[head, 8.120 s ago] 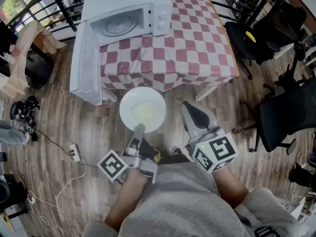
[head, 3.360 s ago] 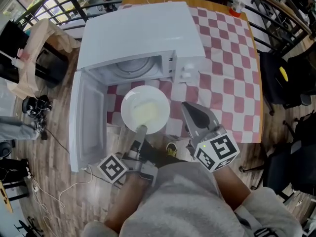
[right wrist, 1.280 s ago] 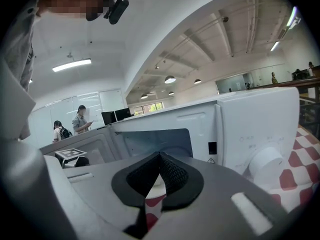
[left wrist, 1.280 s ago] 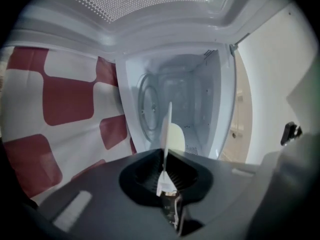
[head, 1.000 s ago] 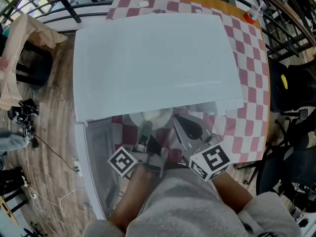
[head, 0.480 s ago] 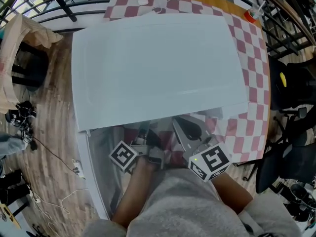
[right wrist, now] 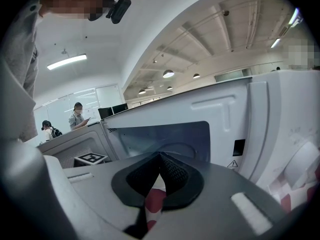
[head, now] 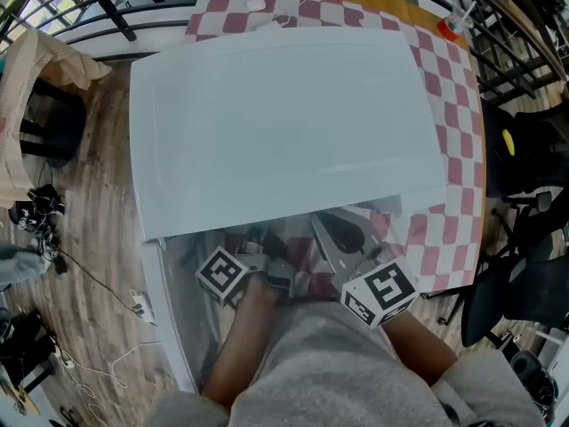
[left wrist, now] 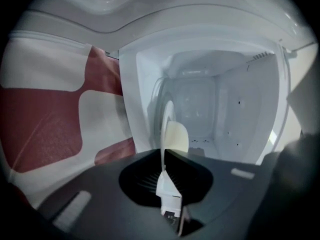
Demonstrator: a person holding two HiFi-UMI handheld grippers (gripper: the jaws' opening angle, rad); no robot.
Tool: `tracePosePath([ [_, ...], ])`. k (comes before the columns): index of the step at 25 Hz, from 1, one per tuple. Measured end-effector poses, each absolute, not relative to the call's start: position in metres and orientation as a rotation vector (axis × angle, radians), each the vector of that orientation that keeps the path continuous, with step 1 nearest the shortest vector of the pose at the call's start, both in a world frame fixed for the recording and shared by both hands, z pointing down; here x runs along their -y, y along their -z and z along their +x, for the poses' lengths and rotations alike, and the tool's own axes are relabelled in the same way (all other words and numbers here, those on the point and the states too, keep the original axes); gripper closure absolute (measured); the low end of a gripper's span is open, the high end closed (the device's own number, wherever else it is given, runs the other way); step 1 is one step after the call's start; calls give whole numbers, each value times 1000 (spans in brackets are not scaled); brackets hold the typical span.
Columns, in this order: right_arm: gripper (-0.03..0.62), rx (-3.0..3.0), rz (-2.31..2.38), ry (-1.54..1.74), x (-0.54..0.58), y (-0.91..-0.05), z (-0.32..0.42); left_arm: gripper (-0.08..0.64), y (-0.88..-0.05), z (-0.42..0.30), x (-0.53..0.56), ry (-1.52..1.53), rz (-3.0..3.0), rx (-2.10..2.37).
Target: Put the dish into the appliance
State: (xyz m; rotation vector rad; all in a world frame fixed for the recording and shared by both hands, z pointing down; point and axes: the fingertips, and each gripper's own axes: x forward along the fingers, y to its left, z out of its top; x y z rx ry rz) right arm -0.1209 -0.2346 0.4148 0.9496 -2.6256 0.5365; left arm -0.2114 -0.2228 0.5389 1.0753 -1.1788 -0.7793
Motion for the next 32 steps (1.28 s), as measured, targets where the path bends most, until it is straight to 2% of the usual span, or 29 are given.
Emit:
tracePosePath([
  [10,592,2656,960,-487,227,-401,-112,517,-538,-201,223,698,1194,1172],
  [13,592,2658,965,-477,225,-399,-106,393,-538,-201,219,633,1251,1201],
  [21,592,2669,969,-462,219,-398,-97,220,-527,-184,218,257,1598,1387],
  [29,592,2683,965,-438,212,-397,-87,100,-528,-201,206,-98,1679,1729],
  [32,592,2684,983,-438,213,-395,-80,87,-526,-203,205,-247,1726,1820],
])
